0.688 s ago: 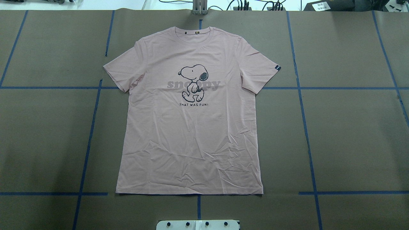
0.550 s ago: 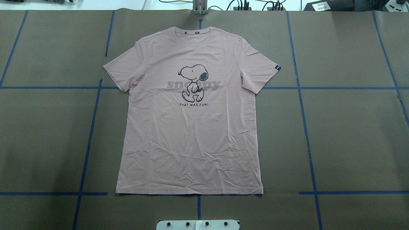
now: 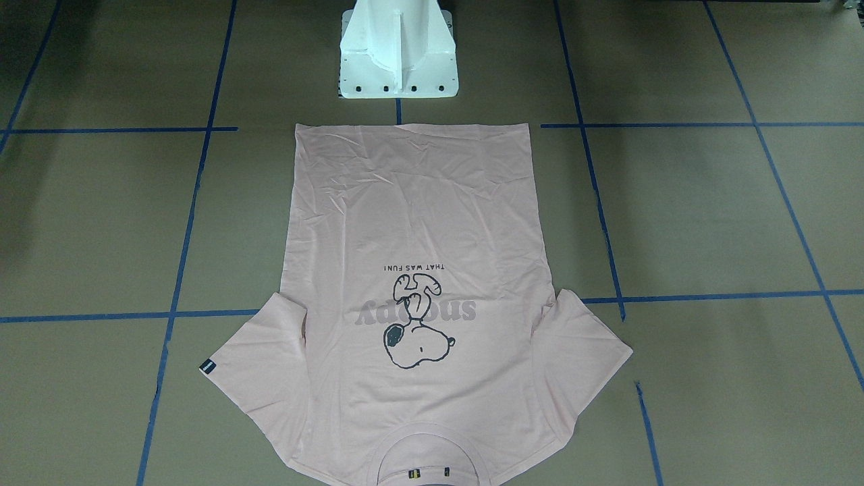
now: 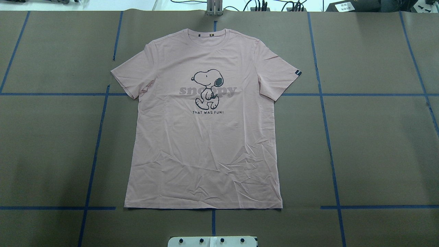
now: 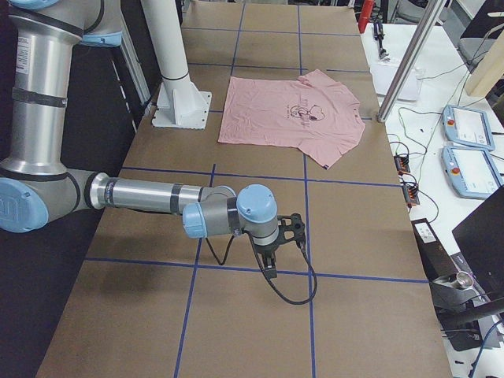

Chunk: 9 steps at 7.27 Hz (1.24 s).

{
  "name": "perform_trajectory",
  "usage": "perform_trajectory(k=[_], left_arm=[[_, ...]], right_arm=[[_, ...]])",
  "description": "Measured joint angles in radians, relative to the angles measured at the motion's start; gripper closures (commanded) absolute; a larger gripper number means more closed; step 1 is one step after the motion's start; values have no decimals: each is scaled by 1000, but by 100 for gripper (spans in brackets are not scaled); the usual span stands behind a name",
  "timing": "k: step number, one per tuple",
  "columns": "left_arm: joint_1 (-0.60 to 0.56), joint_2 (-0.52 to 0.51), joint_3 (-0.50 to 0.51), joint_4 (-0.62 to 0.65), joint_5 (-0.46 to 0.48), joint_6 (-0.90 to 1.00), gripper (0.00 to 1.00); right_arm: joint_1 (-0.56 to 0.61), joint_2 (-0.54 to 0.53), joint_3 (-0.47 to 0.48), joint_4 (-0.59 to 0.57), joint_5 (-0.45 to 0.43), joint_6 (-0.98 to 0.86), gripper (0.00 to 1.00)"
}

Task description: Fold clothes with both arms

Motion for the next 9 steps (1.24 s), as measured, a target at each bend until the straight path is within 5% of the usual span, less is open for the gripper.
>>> perform_trajectory(k=[9], left_arm=[[3,-131,97,-581,6,-67,0]], right_arm=[[-140,368,-82,6,104,228,0]])
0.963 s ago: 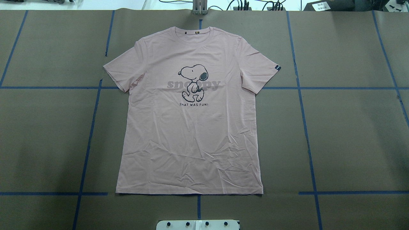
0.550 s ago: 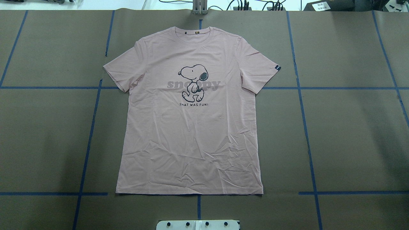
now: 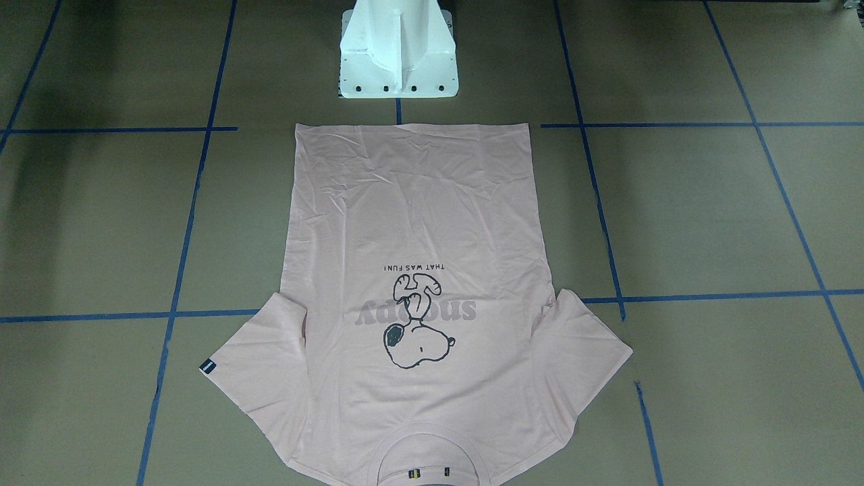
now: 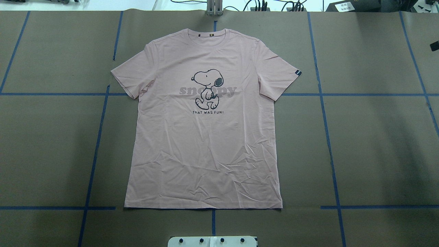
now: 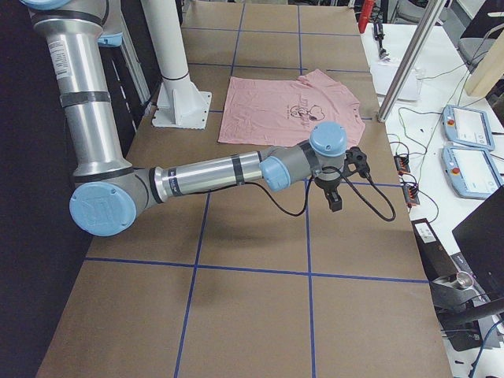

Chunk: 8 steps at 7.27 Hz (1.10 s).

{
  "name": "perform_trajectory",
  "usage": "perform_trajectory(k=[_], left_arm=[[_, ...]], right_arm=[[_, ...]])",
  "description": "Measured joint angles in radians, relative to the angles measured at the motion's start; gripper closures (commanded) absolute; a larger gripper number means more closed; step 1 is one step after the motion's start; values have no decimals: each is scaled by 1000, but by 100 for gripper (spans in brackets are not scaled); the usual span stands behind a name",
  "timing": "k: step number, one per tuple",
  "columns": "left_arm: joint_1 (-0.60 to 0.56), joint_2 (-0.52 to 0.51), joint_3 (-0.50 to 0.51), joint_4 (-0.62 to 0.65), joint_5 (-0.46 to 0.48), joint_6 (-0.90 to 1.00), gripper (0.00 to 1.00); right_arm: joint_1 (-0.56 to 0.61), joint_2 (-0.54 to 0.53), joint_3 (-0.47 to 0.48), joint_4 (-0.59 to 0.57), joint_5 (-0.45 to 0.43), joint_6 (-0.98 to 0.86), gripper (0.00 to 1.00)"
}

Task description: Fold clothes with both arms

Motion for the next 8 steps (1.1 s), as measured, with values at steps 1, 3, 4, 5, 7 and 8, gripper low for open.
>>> perform_trajectory(k=[1,3,4,5,7,8], left_arm=[[9,4,0,-36,1,-37,0],[39,6,0,-67,6,-101,0],[45,8,-1,-71,8,-109,0],[48,11,-4,-73,9,-112,0],[48,16,-8,-74,10,-114,0],[49,16,-8,-75,10,-114,0]], right_arm=[[-67,52,1,1,-19,103,0],[-223,161,2,2,-150,321,0],[-305,197,-4,28,-247,417,1],[-384,217,-34,114,-343,527,12],[-495,237,-140,303,-487,693,23],[-522,254,-195,340,-542,720,25]])
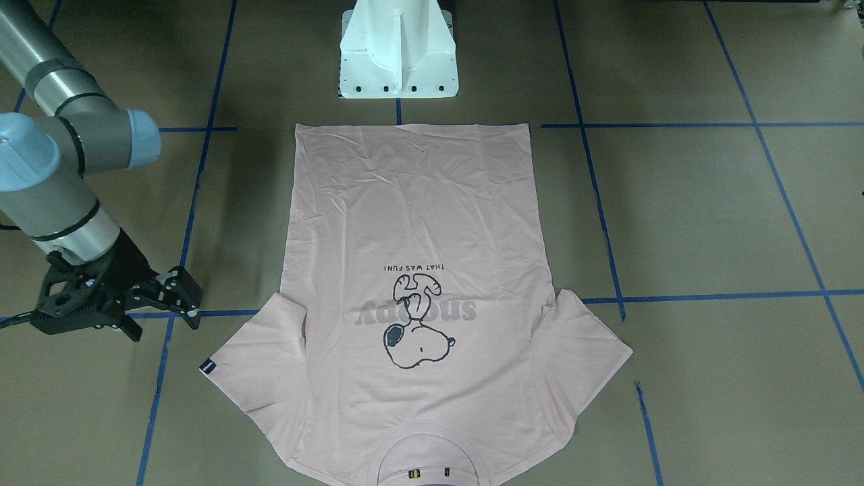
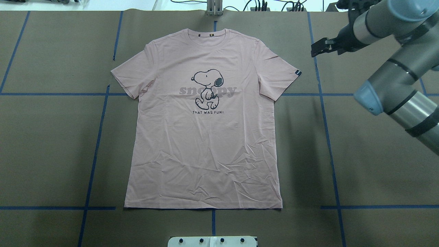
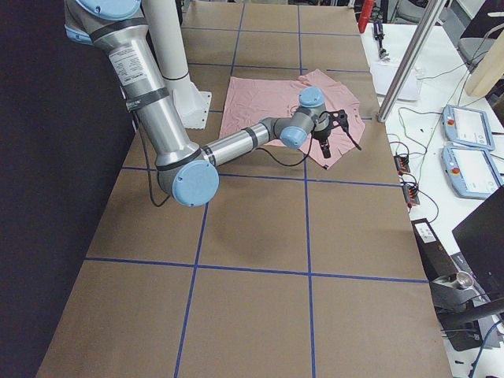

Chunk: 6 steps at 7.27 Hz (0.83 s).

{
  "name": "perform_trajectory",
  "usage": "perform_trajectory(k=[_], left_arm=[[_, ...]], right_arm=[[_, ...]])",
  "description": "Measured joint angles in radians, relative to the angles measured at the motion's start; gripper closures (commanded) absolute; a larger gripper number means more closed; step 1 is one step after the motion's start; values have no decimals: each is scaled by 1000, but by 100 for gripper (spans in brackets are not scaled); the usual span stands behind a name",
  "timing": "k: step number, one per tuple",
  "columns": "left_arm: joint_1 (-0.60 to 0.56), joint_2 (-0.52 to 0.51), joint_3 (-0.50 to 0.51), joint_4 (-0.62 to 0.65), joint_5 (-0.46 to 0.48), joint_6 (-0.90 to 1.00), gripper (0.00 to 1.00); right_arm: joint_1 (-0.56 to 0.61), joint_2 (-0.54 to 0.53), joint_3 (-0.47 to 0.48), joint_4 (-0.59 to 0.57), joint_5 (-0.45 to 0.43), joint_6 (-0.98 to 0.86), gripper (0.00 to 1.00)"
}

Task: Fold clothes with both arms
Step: 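Lower the right gripper onto the sleeve nearest it and grasp it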

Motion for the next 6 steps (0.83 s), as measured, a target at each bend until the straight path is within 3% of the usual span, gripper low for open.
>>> perform_trajectory(k=[2,6], left_arm=[[0,1,0,-4,0,0,0],[0,2,0,-12,0,0,0]], right_arm=[[-22,48,-103,20,-70,48,28],[-85,65,-153,23,-168,118,31]])
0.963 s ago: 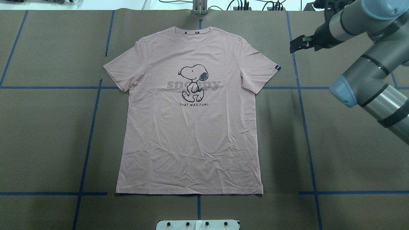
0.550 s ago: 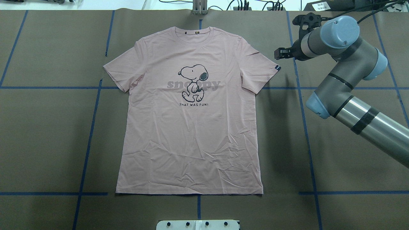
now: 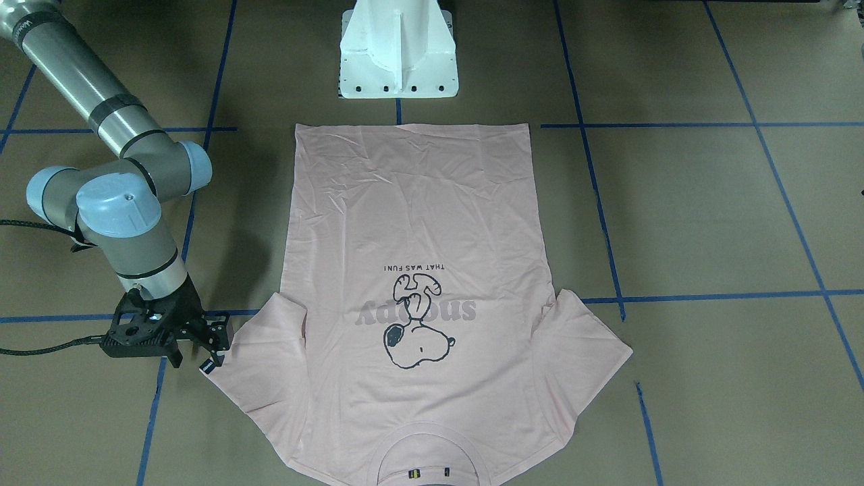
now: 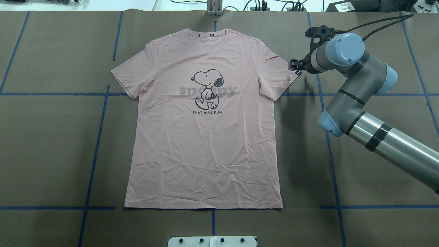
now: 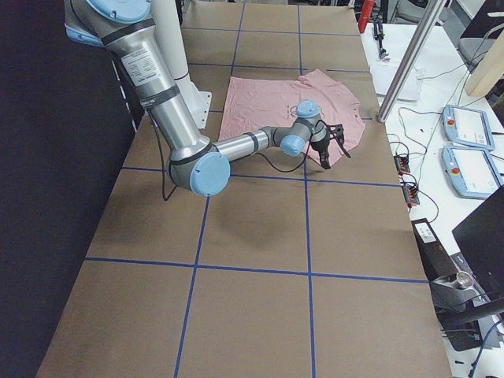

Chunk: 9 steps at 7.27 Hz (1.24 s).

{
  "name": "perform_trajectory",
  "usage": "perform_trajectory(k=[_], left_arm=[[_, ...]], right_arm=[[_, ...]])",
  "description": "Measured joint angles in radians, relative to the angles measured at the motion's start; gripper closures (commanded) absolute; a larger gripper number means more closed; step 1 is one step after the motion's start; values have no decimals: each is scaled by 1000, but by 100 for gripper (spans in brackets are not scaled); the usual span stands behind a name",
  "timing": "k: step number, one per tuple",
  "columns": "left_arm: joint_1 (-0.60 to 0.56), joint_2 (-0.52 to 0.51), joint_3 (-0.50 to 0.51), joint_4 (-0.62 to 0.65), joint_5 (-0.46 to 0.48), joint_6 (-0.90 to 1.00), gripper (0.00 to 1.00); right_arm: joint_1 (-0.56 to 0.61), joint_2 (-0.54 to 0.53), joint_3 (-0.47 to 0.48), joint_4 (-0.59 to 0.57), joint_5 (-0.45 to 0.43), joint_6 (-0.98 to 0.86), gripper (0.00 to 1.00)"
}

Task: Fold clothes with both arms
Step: 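Lower the right gripper onto the sleeve nearest it and grasp it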

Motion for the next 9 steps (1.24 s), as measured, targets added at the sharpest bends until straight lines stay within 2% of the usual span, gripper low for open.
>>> perform_trajectory(k=[9], left_arm=[[0,0,0,-3,0,4,0]], right_arm=[[-21,28,-46,-1,-36,3,39]])
